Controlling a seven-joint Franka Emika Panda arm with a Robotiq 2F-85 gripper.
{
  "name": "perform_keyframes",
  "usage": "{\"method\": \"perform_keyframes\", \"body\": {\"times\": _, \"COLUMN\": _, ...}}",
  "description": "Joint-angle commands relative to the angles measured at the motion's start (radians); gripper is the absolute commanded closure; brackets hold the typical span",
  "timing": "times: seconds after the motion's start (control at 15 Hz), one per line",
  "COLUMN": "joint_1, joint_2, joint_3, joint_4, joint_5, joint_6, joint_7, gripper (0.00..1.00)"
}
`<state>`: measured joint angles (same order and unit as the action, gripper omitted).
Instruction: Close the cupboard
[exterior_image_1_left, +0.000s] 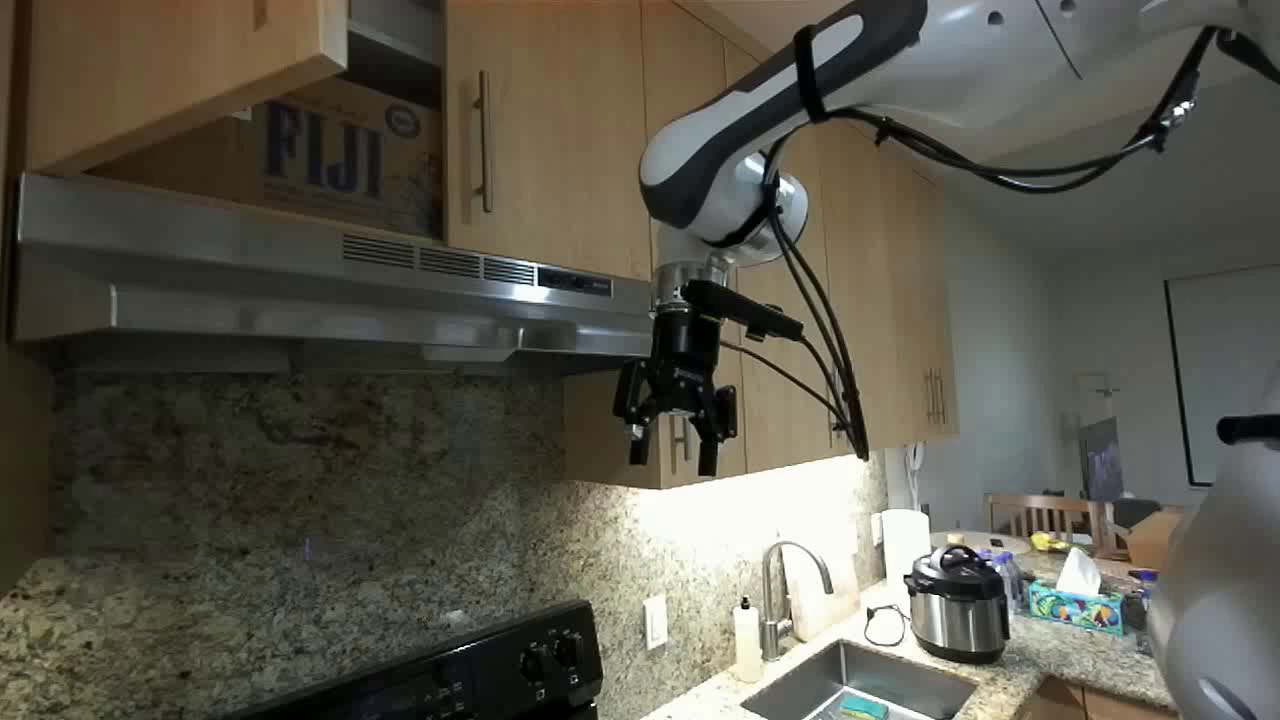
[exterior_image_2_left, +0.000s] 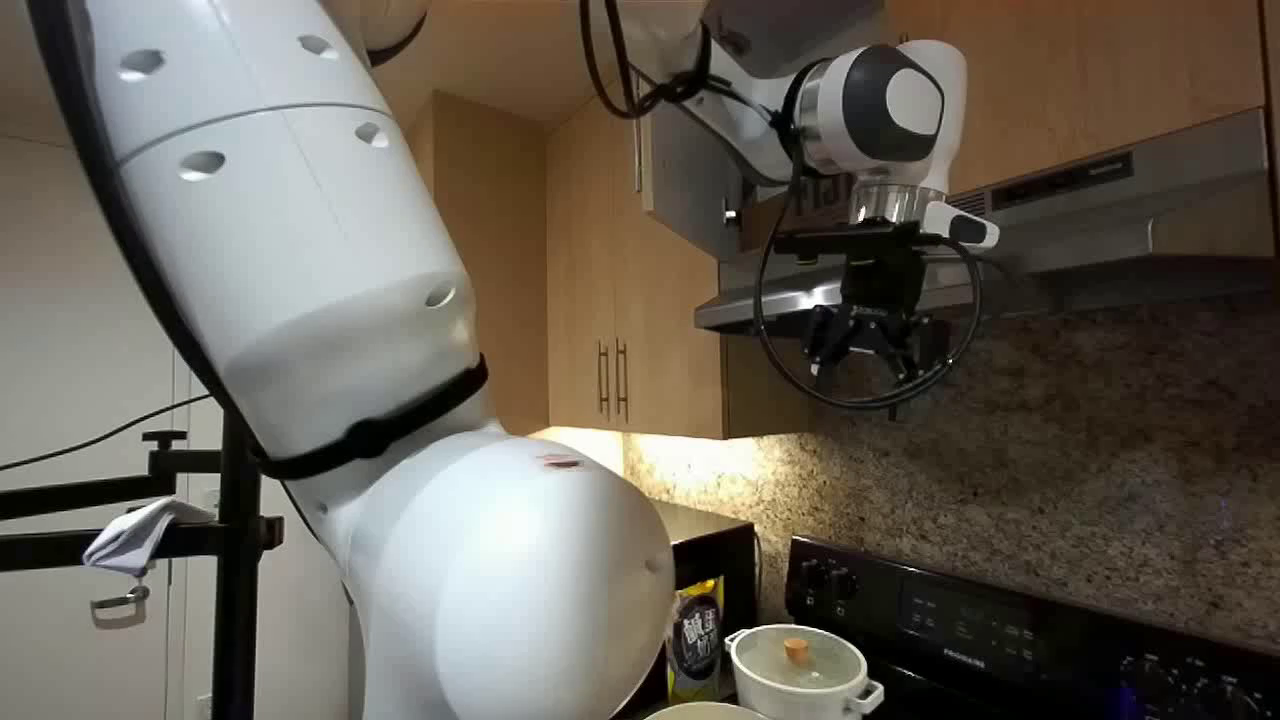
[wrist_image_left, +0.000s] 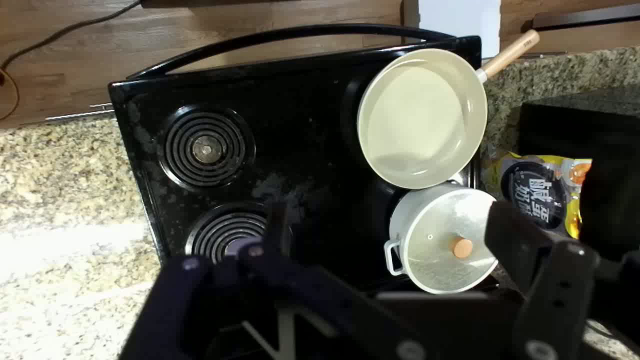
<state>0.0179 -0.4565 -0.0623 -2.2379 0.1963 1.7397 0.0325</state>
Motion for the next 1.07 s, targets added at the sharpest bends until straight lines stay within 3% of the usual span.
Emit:
{"method": "perform_keyframes", "body": {"times": 0.0, "joint_1": -0.015, "joint_2": 0.001, "joint_3": 0.012, "joint_4": 0.002, "joint_5": 0.005, "joint_6": -0.003, "joint_7": -0.005, "gripper": 0.0}}
{"method": "perform_keyframes", "body": {"times": 1.0, "joint_1": -0.012, "joint_2": -0.026, "joint_3": 0.029, "joint_4": -0.009, "joint_5": 0.014, "joint_6": 0.027, "joint_7": 0.011, "gripper": 0.0}}
